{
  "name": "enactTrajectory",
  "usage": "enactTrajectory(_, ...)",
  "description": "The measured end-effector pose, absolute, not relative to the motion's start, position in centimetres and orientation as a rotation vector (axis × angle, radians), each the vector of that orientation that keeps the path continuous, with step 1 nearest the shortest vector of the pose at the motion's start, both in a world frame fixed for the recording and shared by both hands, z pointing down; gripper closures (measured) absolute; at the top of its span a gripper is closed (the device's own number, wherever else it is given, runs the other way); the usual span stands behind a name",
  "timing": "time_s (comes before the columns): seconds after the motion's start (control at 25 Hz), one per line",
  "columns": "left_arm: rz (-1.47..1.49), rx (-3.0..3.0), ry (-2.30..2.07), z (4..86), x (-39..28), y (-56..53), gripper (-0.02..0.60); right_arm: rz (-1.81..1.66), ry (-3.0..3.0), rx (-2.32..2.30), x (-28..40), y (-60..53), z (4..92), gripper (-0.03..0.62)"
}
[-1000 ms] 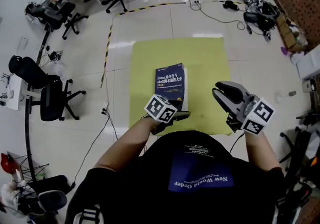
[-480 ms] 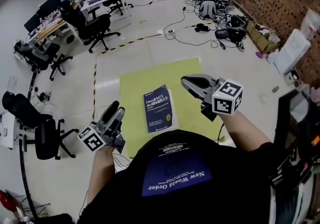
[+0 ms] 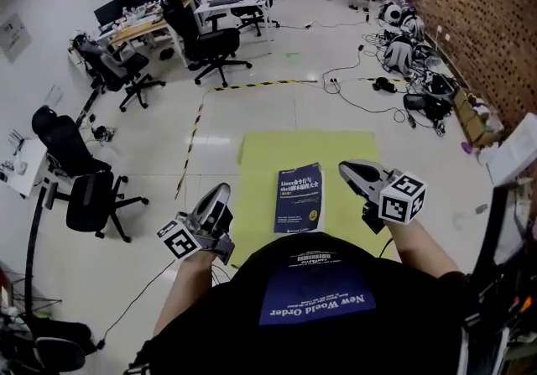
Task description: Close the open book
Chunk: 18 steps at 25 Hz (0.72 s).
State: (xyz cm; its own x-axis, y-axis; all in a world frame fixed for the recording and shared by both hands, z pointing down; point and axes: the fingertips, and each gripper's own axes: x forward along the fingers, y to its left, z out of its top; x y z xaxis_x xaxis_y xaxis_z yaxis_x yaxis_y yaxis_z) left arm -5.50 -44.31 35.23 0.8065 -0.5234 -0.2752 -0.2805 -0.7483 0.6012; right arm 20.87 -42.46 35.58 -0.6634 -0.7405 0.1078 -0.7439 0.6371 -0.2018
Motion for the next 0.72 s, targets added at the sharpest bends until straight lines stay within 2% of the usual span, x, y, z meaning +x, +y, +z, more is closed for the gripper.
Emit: enactTrajectory(0.72, -0.598, 2.401, -0.556, 34.8, -5.4, -44.5, 0.574, 0.305, -2.804, 1.274, 20.6, -41.4, 34.7, 0.611)
